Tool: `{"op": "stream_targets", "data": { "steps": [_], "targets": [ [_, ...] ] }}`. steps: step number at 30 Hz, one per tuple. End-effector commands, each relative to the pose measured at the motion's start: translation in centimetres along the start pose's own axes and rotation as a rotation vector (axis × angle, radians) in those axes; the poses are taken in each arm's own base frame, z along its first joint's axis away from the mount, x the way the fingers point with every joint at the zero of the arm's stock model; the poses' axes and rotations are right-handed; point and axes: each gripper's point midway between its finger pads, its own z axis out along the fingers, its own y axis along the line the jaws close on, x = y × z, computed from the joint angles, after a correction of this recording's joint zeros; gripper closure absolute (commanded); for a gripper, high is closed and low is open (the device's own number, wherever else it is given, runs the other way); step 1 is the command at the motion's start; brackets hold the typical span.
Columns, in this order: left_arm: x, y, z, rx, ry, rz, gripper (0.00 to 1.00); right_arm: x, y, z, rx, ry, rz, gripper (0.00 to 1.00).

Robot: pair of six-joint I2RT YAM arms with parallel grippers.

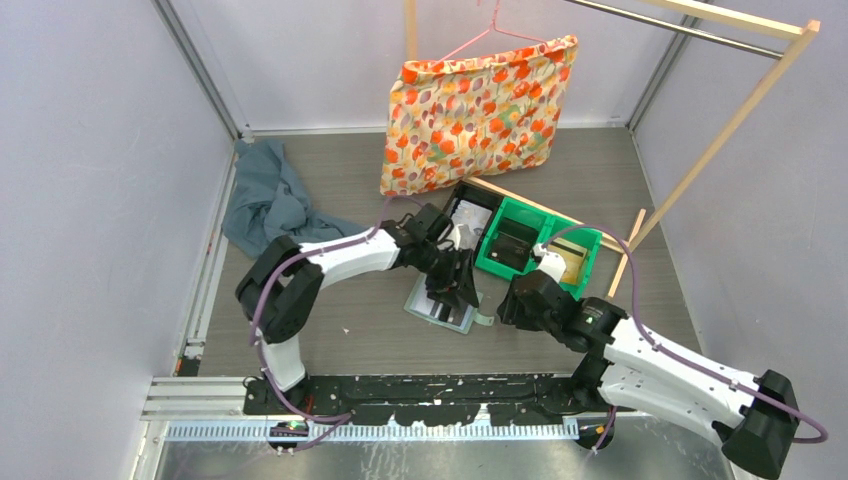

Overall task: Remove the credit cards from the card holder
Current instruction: Remove the credit card from the card holder.

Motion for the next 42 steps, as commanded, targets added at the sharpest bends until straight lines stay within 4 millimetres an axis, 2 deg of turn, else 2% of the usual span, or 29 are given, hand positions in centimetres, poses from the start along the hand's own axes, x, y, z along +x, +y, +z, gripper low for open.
{"op": "stream_targets", "data": {
  "steps": [1, 4, 7, 12, 15, 18, 21, 24, 30, 36, 42],
  "targets": [
    [-3.3, -0.7, -5.9, -0.071, -0.194, 0.035, 0.43, -2.5, 2.1, -0.8, -0.057, -0.077, 0.014, 0.53],
    [-4.0, 2.0, -6.9, -0.094, -0.204, -0.042, 0.44, -2.5, 5.4, 0.2, -0.142, -0.024, -0.01, 0.53],
    [-3.7, 3.7, -6.4, -0.114, -0.184, -0.081, 0.45, -2.7, 8.4, 1.6, -0.189, 0.018, -0.039, 0.56],
    [-3.7, 4.4, -5.4, -0.101, -0.187, -0.125, 0.47, -3.2, 11.3, 3.4, -0.244, 0.02, -0.036, 0.63],
    [-4.0, 6.3, -5.9, -0.197, -0.221, -0.158, 0.47, -2.4, 12.0, 4.6, -0.254, 0.051, -0.039, 0.67],
    [-4.2, 7.7, -6.2, -0.232, -0.237, -0.175, 0.46, -1.2, 11.2, 6.1, -0.215, 0.09, -0.021, 0.68],
    [-4.0, 9.0, -6.0, -0.275, -0.234, -0.172, 0.45, -0.7, 8.8, 7.2, -0.096, 0.088, -0.025, 0.69],
    [-3.8, 9.1, -5.2, -0.253, -0.201, -0.169, 0.44, -0.6, 7.4, 7.4, -0.067, 0.08, 0.002, 0.69],
    [-3.5, 9.8, -4.0, -0.246, -0.145, -0.172, 0.43, 0.6, 6.1, 8.2, -0.043, 0.122, 0.02, 0.69],
    [-3.3, 9.1, -3.7, -0.198, -0.129, -0.176, 0.44, 1.9, 5.5, 9.3, -0.019, 0.153, 0.037, 0.7],
    [-3.4, 7.0, -4.0, -0.109, -0.123, -0.159, 0.45, 2.6, 5.1, 10.1, 0.008, 0.18, 0.041, 0.71]
  ]
}}
